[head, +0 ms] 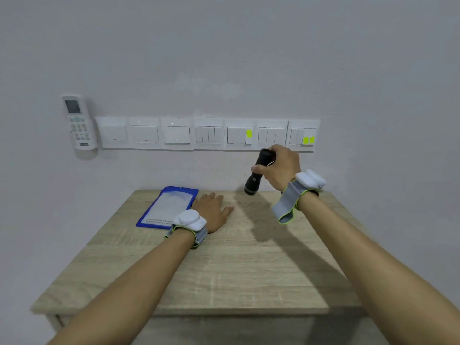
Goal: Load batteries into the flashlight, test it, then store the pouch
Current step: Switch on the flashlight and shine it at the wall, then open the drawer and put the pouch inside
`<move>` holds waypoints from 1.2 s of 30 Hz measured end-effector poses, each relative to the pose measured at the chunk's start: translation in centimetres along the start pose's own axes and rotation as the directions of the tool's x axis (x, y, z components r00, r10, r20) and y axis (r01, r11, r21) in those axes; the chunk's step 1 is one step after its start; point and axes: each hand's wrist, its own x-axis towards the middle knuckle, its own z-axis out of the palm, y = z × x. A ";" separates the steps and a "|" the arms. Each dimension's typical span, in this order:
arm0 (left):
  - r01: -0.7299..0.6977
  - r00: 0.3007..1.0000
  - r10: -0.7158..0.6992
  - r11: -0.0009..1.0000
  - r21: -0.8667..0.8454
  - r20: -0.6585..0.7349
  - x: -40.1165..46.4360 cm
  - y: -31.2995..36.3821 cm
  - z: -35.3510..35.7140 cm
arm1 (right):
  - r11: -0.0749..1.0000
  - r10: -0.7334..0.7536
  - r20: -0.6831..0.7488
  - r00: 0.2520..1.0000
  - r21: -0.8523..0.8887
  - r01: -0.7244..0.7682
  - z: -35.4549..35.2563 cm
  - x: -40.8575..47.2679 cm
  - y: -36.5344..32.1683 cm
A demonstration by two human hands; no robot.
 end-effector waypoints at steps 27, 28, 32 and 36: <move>0.064 0.939 -0.167 0.943 -0.326 -0.301 -7.1 4.2 -5.6 | 0.972 0.040 -0.099 0.994 0.235 -0.016 -1.2 -8.5 0.9; 0.050 0.928 -0.183 0.924 -0.378 -0.325 -8.0 4.8 -6.3 | 0.946 0.066 -0.068 0.996 0.322 -0.041 -1.7 -9.2 0.5; -0.046 0.910 -0.285 0.651 -0.757 -0.301 -15.0 6.6 -7.8 | 0.753 0.125 0.158 0.980 0.628 -0.197 -3.3 -15.3 -1.4; -0.116 0.904 -0.391 0.170 -0.979 -0.175 -20.6 8.3 -7.9 | 0.500 0.112 0.286 0.952 0.811 -0.303 -3.7 -21.0 -2.1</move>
